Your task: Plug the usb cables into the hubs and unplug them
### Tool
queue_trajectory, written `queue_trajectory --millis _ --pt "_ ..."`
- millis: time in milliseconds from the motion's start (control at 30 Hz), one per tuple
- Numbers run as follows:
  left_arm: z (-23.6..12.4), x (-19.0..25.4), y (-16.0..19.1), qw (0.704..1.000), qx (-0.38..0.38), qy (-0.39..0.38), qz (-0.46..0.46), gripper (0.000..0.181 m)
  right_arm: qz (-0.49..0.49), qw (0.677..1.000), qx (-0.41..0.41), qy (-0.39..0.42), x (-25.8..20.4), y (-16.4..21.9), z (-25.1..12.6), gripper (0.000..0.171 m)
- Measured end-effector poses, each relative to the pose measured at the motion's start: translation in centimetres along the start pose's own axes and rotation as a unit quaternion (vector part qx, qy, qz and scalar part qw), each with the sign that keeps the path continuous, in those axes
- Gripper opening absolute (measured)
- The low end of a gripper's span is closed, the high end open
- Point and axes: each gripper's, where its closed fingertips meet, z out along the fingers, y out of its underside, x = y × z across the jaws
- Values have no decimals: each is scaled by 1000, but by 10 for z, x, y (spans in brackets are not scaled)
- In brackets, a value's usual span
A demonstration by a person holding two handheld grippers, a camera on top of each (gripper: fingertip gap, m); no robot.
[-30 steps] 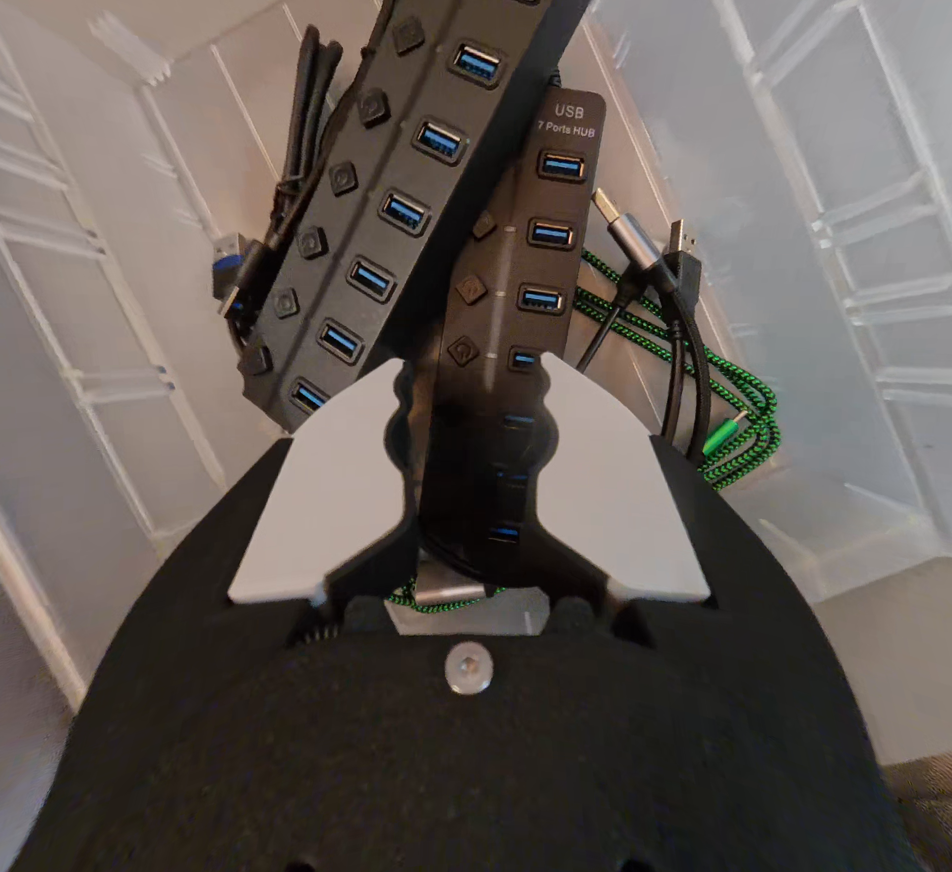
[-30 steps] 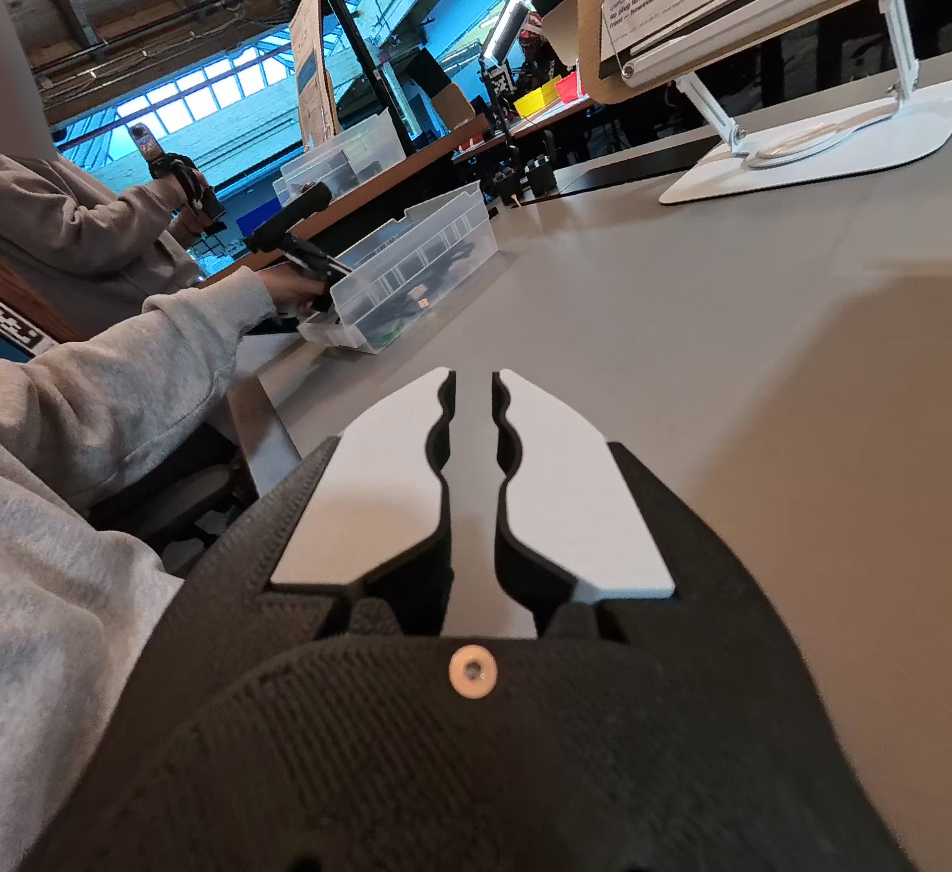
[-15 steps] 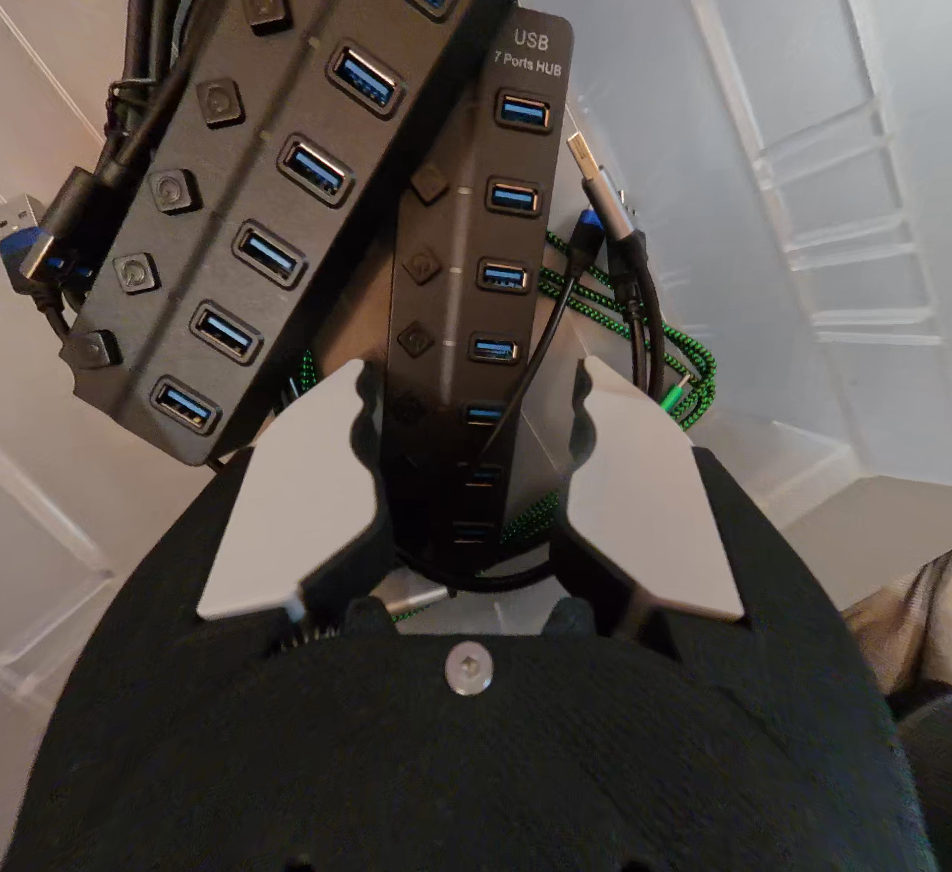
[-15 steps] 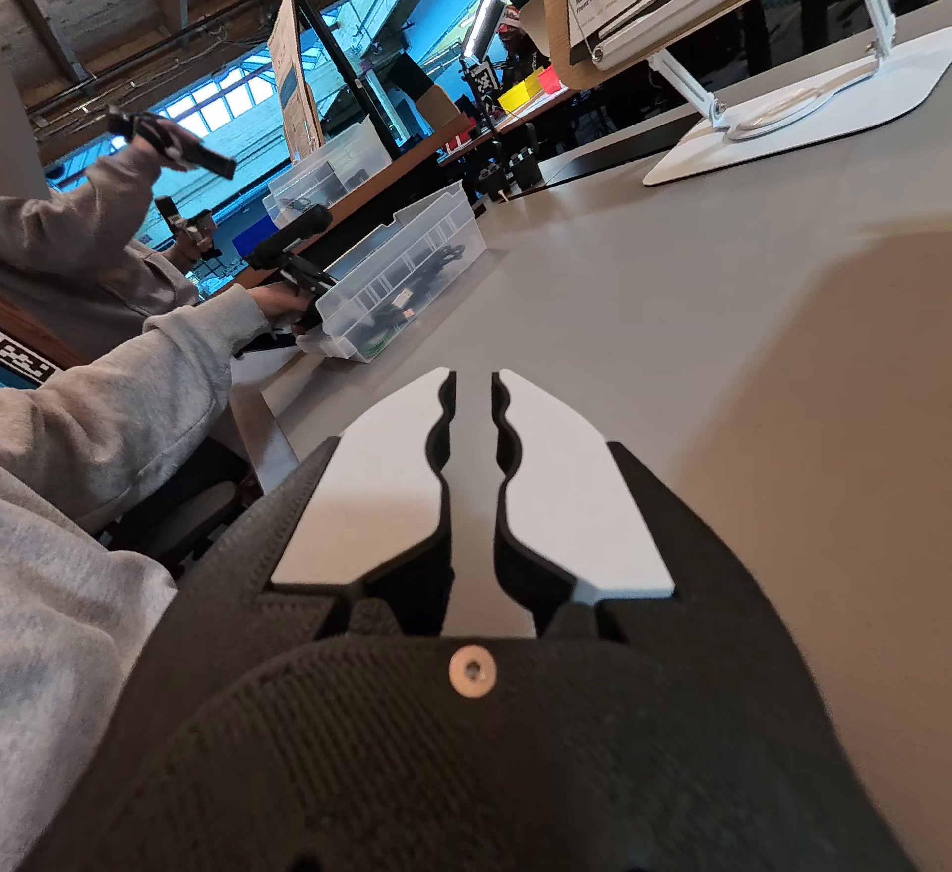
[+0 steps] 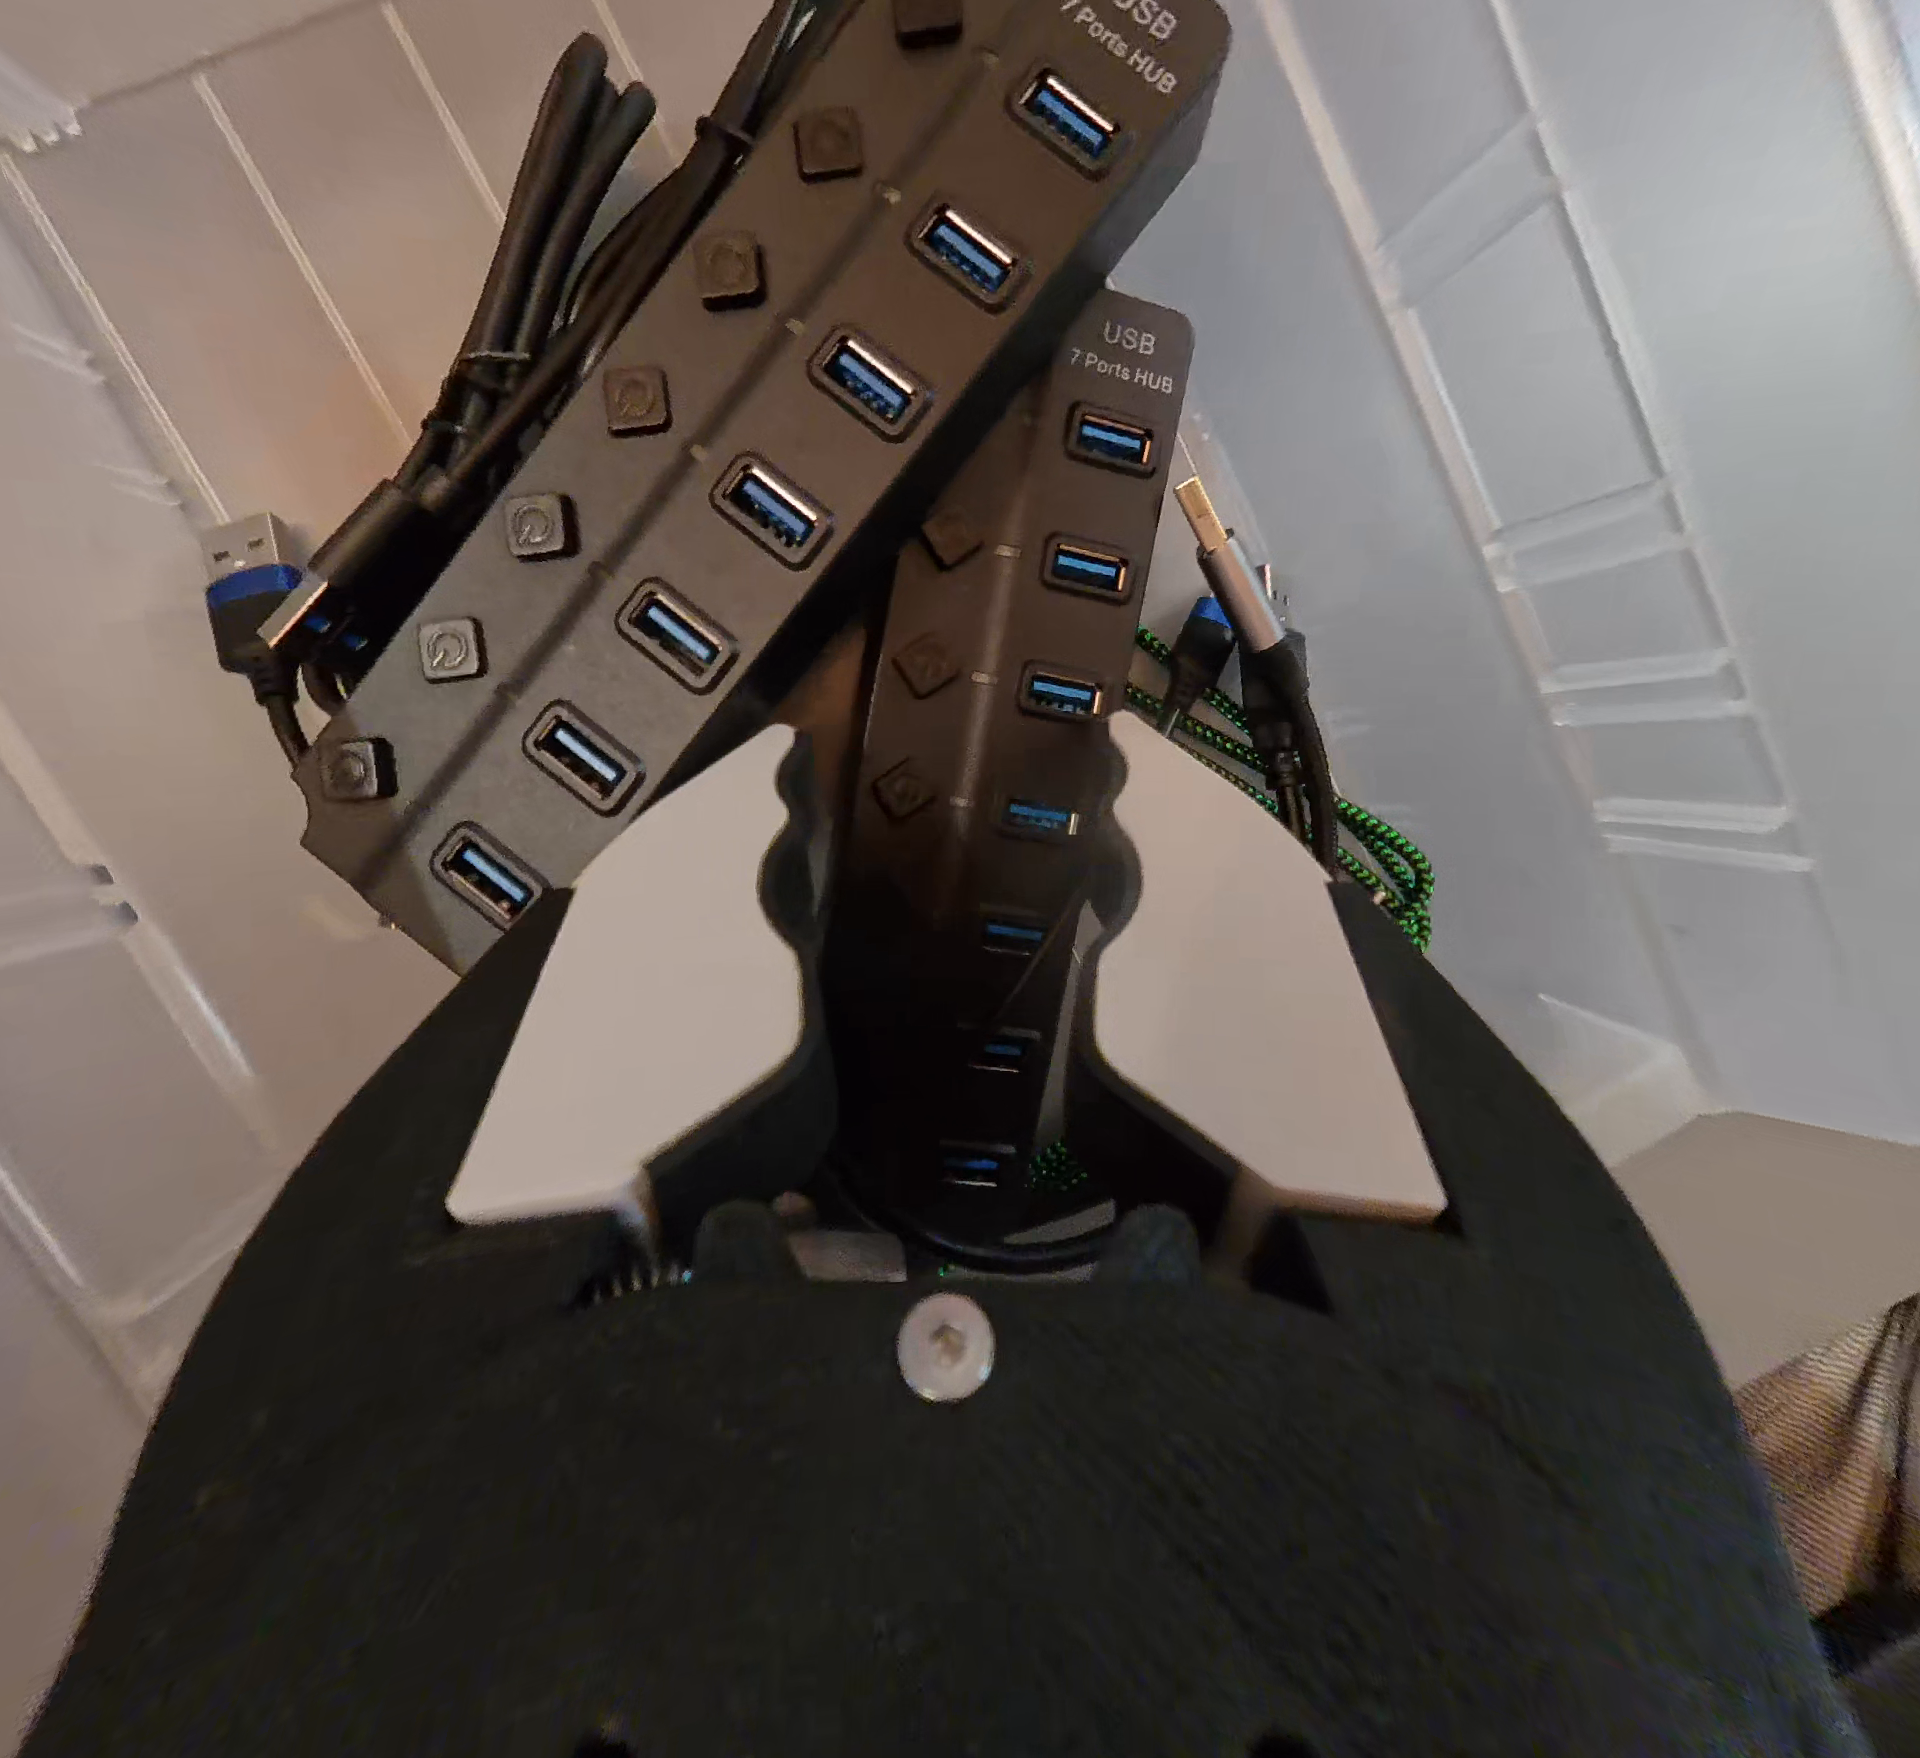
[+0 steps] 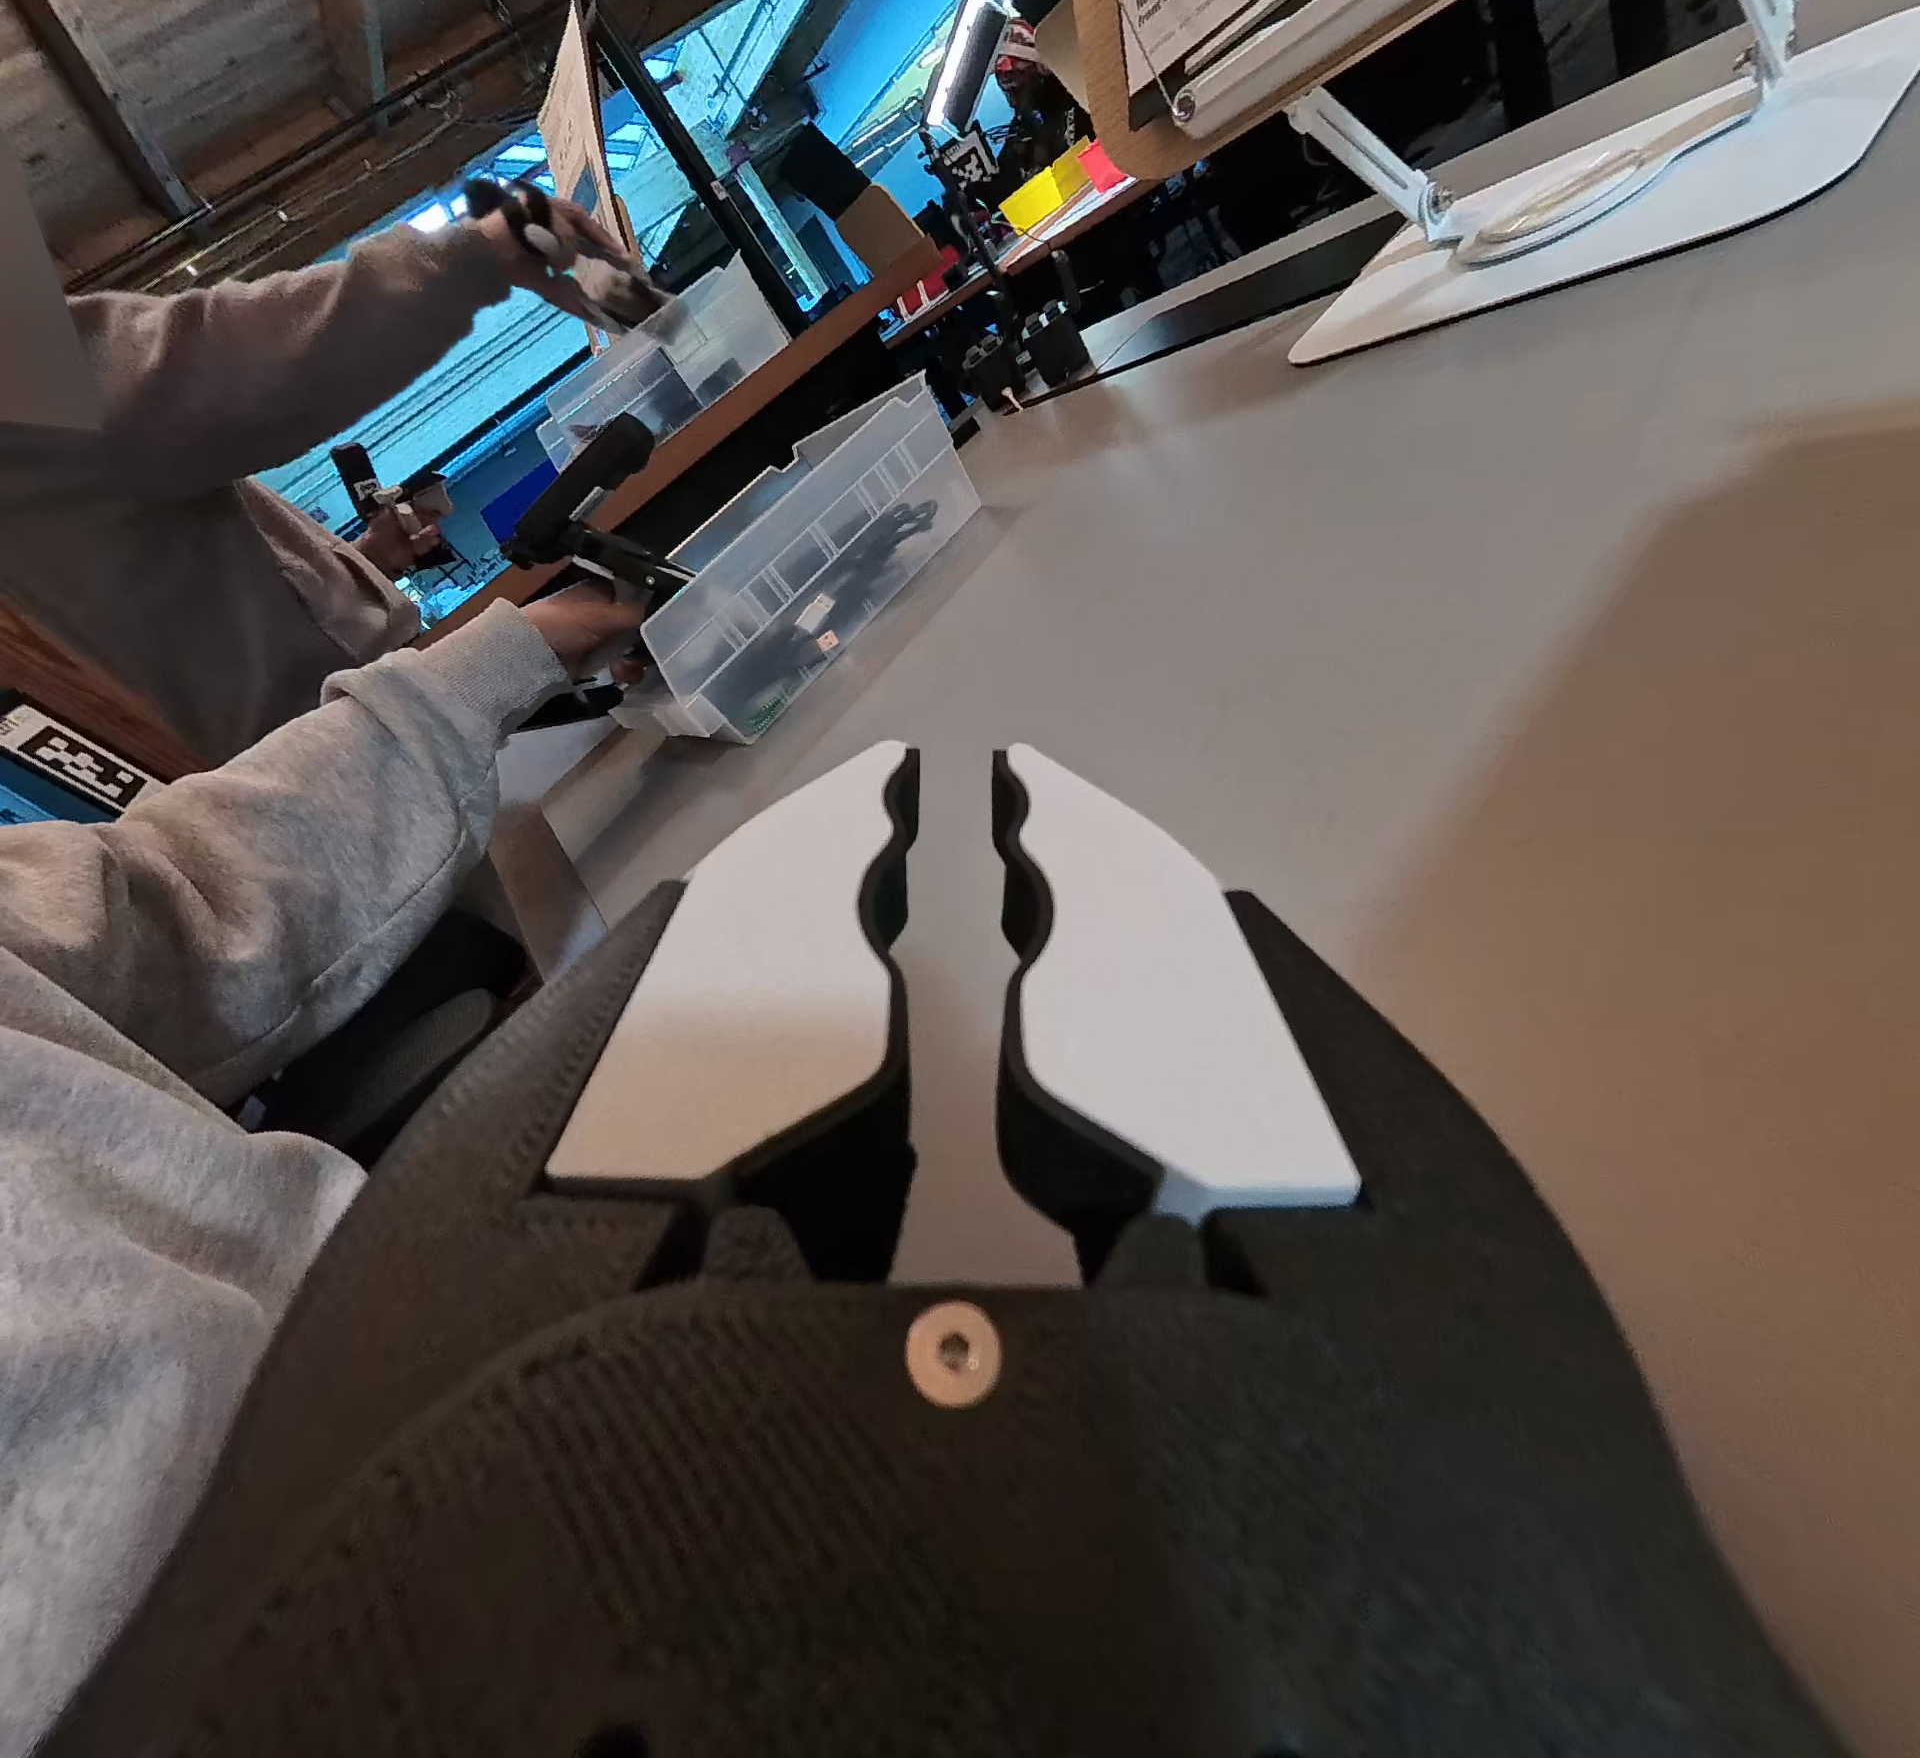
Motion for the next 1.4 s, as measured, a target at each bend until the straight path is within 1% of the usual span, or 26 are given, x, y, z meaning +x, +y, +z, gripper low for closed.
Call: queue_trajectory --millis 67,133,233,367,500,667,700,767,867,1000,1167,1267,1400 --pt "2 4 -1 1000 0 10 10 60 2 1000 1 0 0 -1 0 13" --pt "6 11 6 999 -27 23 17 64 4 1000 2 1 1 -1 -1 13" --pt "11 5 11 997 -53 -23 51 71 6 1000 2 -3 0 -1 0 14" --pt "16 1 12 993 -71 -61 78 65 -1 1000 -5 -7 -3 1 1 15" --pt "15 2 11 993 -63 -62 80 64 -2 1000 -6 -9 -4 1 1 15" --pt "9 13 -9 999 0 -9 35 70 10 1000 -3 -10 -2 0 0 15" --pt "9 12 -11 1000 4 -10 29 66 10 1000 -2 -10 -2 0 0 15" --pt "10 6 -11 999 1 -31 34 53 9 1000 -4 -10 -2 0 0 15" --pt "12 5 -10 998 -9 -41 42 54 6 1000 -5 -10 -3 1 1 15" --pt "20 3 0 994 -51 -63 74 63 8 1000 -4 -11 -3 0 0 15" --pt "21 2 -3 992 -46 -82 88 57 7 1000 -2 -11 -4 -1 -1 15" --pt "16 5 -8 991 -19 -90 100 57 10 1000 0 -12 -3 -2 -1 15" --pt "-2 13 -18 996 35 -55 66 56 14 1000 5 -10 -2 -4 -3 15"
